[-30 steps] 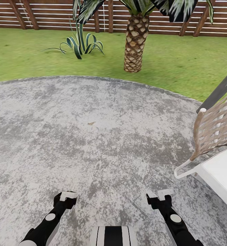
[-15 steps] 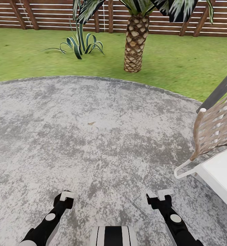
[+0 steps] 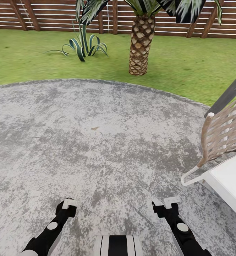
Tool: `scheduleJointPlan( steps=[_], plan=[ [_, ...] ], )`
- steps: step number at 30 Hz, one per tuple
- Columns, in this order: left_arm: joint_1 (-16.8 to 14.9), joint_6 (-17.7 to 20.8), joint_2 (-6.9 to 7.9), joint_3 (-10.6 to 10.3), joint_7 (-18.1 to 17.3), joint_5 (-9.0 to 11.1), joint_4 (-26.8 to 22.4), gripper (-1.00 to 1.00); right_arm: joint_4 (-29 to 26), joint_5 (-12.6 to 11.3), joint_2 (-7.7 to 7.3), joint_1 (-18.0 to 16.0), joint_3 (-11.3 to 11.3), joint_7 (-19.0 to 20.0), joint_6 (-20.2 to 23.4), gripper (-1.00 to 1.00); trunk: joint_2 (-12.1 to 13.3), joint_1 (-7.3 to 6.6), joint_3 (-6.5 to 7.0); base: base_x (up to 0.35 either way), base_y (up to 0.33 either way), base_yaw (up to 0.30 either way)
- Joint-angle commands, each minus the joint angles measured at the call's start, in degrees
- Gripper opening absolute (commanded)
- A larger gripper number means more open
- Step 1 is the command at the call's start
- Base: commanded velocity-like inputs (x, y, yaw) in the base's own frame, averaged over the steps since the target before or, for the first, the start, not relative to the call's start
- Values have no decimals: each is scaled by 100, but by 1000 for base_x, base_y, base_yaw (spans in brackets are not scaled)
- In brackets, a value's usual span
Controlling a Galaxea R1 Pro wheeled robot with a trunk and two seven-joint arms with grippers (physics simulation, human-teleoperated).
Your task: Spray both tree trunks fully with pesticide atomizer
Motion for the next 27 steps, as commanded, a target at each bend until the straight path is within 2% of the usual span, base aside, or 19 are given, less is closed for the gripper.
scheduleJointPlan(
  steps=[1, 3, 27],
  plan=[
    [-2, -19, 0, 10, 3, -53, 2, -100, -11, 62, -4, -1, 9, -1, 40, 100, -1, -1, -3, 0, 0, 0],
    [-2, -19, 0, 10, 3, -53, 2, -100, -11, 63, -4, -1, 9, -1, 40, 100, -1, -1, -3, 0, 0, 0],
    [-2, -12, 0, 14, 3, -53, 2, -100, -11, 60, -4, 0, 30, -1, 40, 100, 31, -63, 528, 0, 0, 0]
  ],
)
